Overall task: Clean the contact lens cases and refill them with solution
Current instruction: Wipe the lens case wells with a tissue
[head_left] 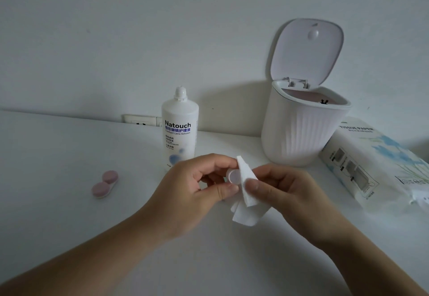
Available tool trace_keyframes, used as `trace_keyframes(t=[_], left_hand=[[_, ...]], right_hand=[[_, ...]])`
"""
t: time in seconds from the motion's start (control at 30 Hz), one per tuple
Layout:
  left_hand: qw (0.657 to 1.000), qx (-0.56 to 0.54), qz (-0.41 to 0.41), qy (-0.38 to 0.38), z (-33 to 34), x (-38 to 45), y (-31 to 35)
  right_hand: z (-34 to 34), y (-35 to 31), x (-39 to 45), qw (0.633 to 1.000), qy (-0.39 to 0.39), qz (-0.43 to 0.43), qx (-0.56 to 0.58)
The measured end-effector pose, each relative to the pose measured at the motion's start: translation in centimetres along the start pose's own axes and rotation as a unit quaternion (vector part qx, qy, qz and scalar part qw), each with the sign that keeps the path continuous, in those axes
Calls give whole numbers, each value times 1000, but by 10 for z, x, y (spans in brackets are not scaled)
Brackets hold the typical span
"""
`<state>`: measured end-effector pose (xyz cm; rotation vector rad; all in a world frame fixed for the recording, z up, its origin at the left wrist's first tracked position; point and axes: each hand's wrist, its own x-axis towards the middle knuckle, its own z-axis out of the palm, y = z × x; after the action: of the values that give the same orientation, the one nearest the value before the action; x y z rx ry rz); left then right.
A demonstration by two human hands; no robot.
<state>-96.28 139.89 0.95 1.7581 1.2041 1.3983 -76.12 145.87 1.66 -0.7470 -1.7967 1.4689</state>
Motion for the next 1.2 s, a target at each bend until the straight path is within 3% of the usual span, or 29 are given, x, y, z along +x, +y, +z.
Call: trace_keyframes(t=[0.1, 0.23, 0.47, 0.67, 0.9, 1.07, 1.2], left_hand=[[998, 44, 20, 26, 2, -1, -1], [985, 127, 89, 74, 6, -3, -2], [976, 141, 122, 108, 16, -5, -4], [972, 191, 136, 34, 3, 2, -6], [967, 147, 169, 125, 19, -6, -8], [982, 118, 124, 83, 14, -2, -9], [987, 128, 101, -8, 1, 3, -8]], right_hand=[[0, 2, -2, 996, -21, 17, -87], [1, 1, -2, 993, -3, 3, -119], [4, 1, -3, 996, 32, -24, -76], [3, 0, -4, 996, -47, 48, -54], [4, -3, -5, 999, 24, -3, -28], [1, -5, -6, 998, 13, 24, -49], [3, -3, -7, 991, -24, 52, -122]])
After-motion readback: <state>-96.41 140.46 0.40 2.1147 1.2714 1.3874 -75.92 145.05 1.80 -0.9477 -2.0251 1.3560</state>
